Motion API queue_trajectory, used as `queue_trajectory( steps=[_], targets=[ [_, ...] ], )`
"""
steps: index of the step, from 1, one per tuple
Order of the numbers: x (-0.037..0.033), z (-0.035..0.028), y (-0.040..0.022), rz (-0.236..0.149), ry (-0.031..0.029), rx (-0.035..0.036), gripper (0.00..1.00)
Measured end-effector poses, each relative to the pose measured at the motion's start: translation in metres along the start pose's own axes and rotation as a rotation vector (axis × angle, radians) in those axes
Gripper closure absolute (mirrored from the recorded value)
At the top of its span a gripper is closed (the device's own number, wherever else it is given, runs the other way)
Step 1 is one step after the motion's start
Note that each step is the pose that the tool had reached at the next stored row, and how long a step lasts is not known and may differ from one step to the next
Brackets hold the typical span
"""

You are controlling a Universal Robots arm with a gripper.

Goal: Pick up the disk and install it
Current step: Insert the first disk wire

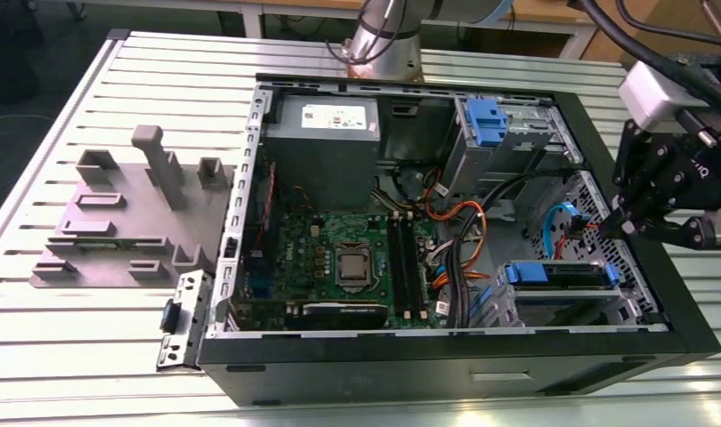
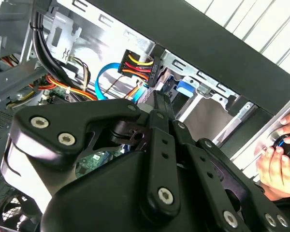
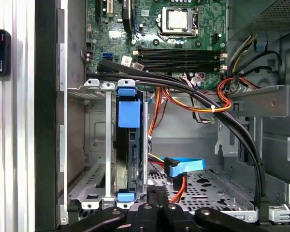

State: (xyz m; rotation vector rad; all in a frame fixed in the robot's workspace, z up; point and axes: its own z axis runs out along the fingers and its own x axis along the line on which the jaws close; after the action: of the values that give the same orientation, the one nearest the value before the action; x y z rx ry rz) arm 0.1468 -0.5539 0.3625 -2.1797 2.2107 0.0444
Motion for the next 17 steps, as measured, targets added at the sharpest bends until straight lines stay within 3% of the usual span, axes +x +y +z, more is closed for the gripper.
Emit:
queue_trajectory(
  steps=[2, 4, 7, 9, 12, 14, 17],
  targets=[
    [-0.0016, 0.0005, -0.0007, -0.001, 0.0038, -0.0006, 0.89],
    [-0.0043, 0.0007, -0.0020, -0.001, 0.0040, -0.0032, 0.89],
    [-0.0082, 0.0009, -0.0046, 0.000, 0.0041, -0.0119, 0.89],
    [-0.0100, 0.0010, -0.0067, 0.000, 0.0042, -0.0256, 0.89],
    [-0.0118, 0.0011, -0.0109, 0.002, 0.0047, -0.0577, 0.89],
    [-0.0126, 0.0013, -0.0126, 0.002, 0.0085, -0.0626, 0.89],
    [-0.0130, 0.0016, -0.0134, -0.002, 0.0122, -0.0632, 0.89]
  ],
)
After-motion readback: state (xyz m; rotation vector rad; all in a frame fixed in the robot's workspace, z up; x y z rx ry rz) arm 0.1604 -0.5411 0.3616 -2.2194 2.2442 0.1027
